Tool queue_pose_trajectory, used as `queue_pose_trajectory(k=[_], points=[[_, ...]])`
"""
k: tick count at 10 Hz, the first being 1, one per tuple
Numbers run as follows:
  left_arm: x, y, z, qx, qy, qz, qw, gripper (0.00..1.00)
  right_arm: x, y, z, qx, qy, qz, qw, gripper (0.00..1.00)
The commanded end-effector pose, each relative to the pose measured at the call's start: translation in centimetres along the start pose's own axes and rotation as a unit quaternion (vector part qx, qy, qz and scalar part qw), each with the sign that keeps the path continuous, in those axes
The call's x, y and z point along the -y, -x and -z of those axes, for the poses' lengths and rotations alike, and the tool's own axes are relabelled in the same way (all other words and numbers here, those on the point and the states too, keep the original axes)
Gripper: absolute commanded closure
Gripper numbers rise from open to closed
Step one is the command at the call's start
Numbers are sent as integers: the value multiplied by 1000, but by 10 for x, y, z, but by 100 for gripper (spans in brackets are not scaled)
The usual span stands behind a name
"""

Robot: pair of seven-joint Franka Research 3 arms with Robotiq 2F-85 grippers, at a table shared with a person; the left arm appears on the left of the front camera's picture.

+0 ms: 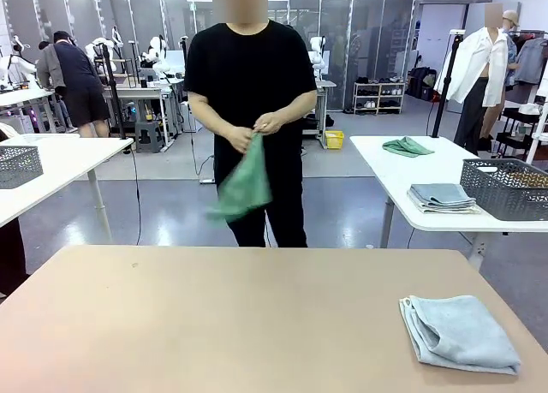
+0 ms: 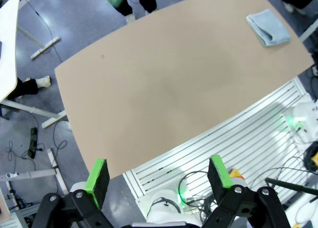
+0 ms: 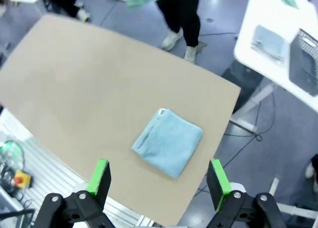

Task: Fold the towels and place them in the basket.
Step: When a person lays out a Towel with hook on the table, fold it in half twice.

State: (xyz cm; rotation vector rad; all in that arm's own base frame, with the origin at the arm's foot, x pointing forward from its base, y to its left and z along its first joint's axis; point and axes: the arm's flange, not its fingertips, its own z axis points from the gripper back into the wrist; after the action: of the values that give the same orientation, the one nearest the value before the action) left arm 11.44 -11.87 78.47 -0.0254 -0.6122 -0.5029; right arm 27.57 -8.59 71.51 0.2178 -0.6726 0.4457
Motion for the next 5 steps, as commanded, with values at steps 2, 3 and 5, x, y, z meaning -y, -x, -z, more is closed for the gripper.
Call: queue_pose_trajectory(k=[2, 3, 5], points=[[5, 4, -7, 7, -1, 7, 1000, 0, -39, 8, -18, -25, 0, -76, 997, 3], [5, 4, -7, 7, -1, 7, 1000, 0, -52, 14, -22, -26, 8, -91, 995, 3], [5, 4, -7, 7, -1, 7, 1000, 0, -45, 6, -22, -19, -8, -67, 998, 3]])
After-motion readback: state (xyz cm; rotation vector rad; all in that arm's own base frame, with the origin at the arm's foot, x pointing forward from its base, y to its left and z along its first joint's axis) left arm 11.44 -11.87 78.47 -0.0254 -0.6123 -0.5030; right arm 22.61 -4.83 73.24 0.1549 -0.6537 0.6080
